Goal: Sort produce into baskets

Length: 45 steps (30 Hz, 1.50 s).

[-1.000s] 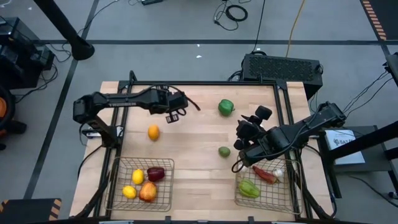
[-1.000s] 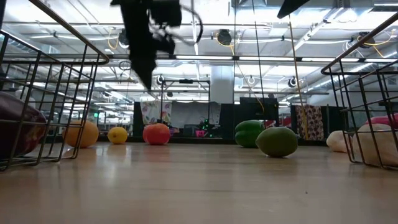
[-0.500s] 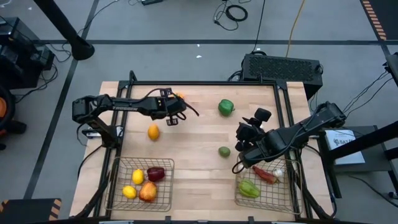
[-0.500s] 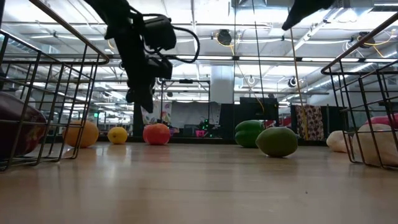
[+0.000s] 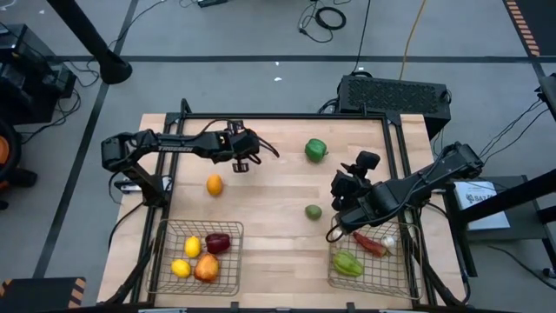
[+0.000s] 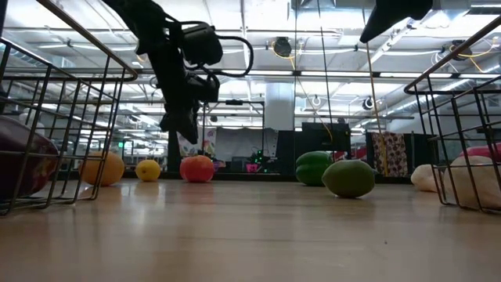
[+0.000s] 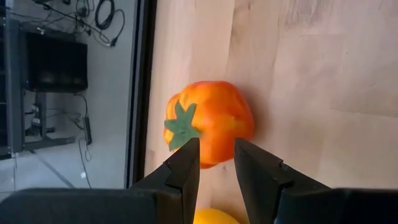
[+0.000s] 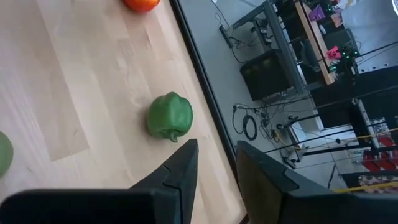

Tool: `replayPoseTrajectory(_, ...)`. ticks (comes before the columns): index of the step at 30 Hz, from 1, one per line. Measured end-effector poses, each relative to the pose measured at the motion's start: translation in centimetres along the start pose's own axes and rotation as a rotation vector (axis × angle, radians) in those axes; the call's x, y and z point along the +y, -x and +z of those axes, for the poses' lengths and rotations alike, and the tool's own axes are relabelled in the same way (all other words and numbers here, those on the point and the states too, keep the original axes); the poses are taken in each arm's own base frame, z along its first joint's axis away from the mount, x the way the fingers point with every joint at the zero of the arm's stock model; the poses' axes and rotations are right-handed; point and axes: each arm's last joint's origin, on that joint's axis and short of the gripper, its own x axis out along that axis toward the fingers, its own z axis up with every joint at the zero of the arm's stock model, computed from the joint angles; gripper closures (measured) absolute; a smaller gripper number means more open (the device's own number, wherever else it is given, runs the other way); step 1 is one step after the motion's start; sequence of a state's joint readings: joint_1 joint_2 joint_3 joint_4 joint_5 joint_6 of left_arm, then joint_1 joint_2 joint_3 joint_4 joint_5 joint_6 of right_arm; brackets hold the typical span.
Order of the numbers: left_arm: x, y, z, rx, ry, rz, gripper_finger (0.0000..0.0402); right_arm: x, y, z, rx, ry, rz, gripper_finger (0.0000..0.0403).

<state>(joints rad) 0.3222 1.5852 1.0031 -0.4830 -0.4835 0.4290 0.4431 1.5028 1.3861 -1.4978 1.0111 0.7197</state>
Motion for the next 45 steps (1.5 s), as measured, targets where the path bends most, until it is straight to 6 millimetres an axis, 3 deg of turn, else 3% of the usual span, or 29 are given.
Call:
replayPoseTrajectory(15, 1.4, -0.7, -0.8, 0.059, -0.012, 0.063, 0.0294, 0.0, 0.0, 0.0, -0.004, 0.028, -0.007, 0.0300)
replayPoseTrajectory(30, 0.5, -4.0, -0.8, 0.145, -0.067, 0.074, 0.0294, -0.1, 0.0, 0.0, -0.004, 0.030, -0.009, 0.0300)
replayPoseTrajectory(45, 0.6, -3.9, -0.5, 0.154, -0.135, 0.143, 0.0294, -0.1, 0.0, 0.0, -0.004, 0.030, -0.008, 0.0300)
